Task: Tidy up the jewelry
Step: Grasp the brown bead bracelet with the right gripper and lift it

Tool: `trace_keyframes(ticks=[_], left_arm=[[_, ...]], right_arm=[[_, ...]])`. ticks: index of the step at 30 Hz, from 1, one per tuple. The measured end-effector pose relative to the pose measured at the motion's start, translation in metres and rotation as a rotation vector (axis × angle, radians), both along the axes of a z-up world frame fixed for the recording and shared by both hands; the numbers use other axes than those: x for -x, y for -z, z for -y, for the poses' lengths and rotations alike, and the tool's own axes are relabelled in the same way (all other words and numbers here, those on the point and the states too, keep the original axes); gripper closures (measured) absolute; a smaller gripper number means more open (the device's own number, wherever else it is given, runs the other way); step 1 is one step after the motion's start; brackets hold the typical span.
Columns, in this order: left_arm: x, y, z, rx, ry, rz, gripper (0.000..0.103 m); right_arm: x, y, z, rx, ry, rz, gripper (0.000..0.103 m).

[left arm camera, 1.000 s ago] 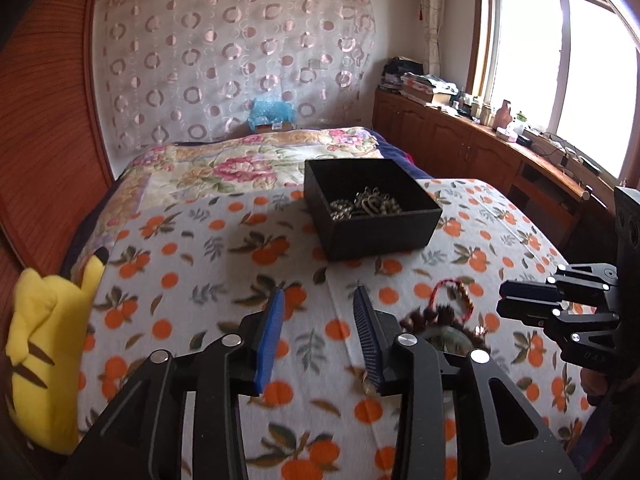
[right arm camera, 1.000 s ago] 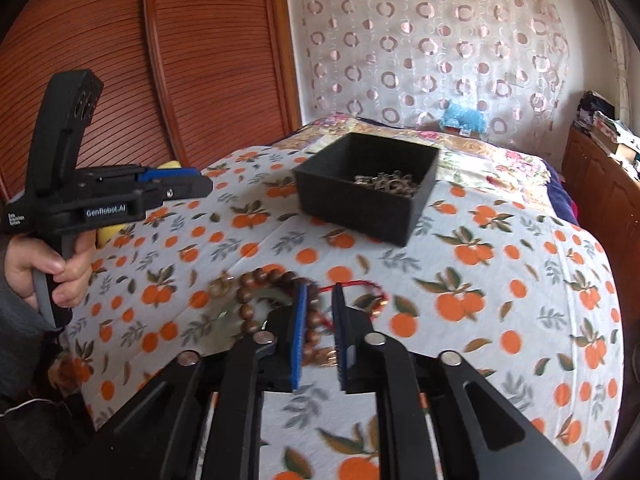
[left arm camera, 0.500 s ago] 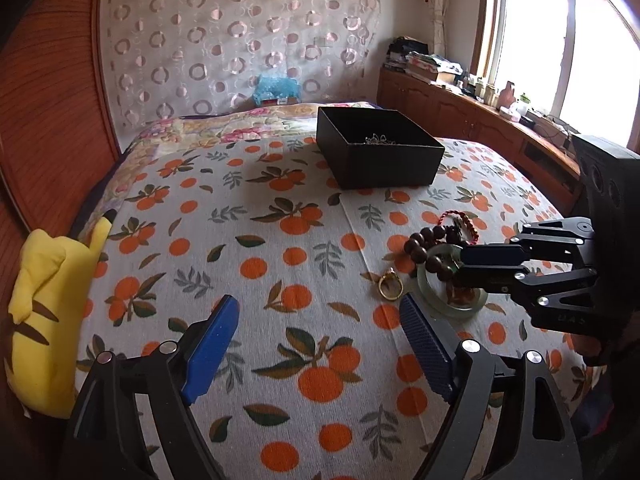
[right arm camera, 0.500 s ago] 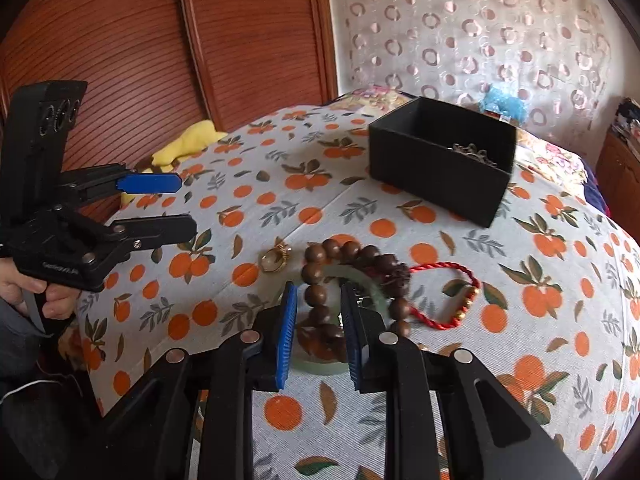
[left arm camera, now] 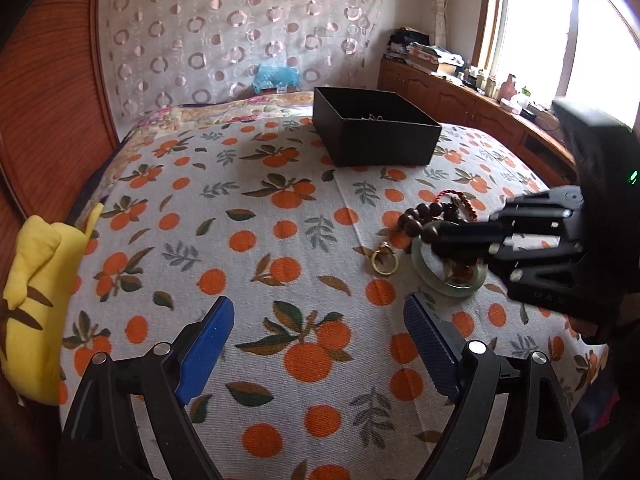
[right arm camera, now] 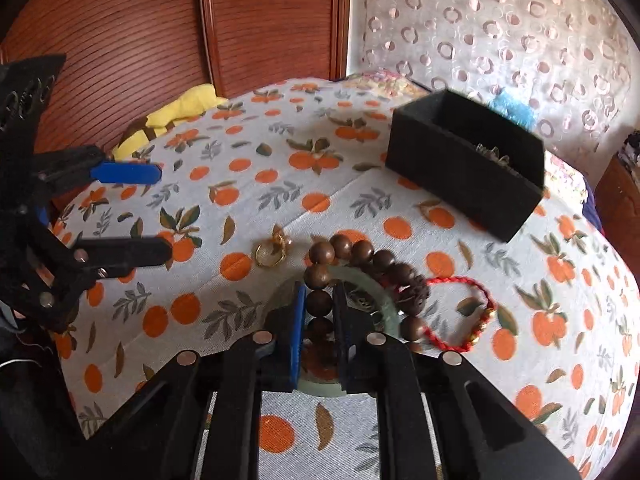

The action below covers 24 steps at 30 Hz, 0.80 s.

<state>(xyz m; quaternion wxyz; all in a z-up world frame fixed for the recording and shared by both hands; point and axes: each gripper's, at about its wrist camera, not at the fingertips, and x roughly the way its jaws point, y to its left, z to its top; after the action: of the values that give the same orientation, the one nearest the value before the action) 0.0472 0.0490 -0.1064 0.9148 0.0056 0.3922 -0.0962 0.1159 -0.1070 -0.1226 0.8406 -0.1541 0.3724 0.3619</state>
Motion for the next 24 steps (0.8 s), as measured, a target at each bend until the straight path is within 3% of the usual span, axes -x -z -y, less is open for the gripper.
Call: trace_keyframes(ticks=[5, 10, 21, 22, 24], left_arm=[[-0.005, 0.005, 0.010, 0.002, 0.012, -0.014, 0.020], [-0.012, 0.007, 0.022, -0.007, 0.024, -0.017, 0.020], [-0.028, 0.010, 0.037, -0.022, 0.059, -0.035, 0.020], [-0.029, 0.010, 0.038, -0.022, 0.065, -0.038, 0.021], [-0.031, 0.010, 0.040, -0.021, 0.081, -0.044, 0.038]], right_arm=[[0.006, -0.032, 0.031, -0.112, 0.072, 0.061, 0.088], [0.011, -0.053, 0.060, -0.145, 0.121, 0.102, 0.088], [0.021, -0.060, 0.090, -0.179, 0.172, 0.116, 0.088], [0.023, -0.061, 0.092, -0.184, 0.173, 0.117, 0.088], [0.026, -0.064, 0.095, -0.195, 0.174, 0.120, 0.088]])
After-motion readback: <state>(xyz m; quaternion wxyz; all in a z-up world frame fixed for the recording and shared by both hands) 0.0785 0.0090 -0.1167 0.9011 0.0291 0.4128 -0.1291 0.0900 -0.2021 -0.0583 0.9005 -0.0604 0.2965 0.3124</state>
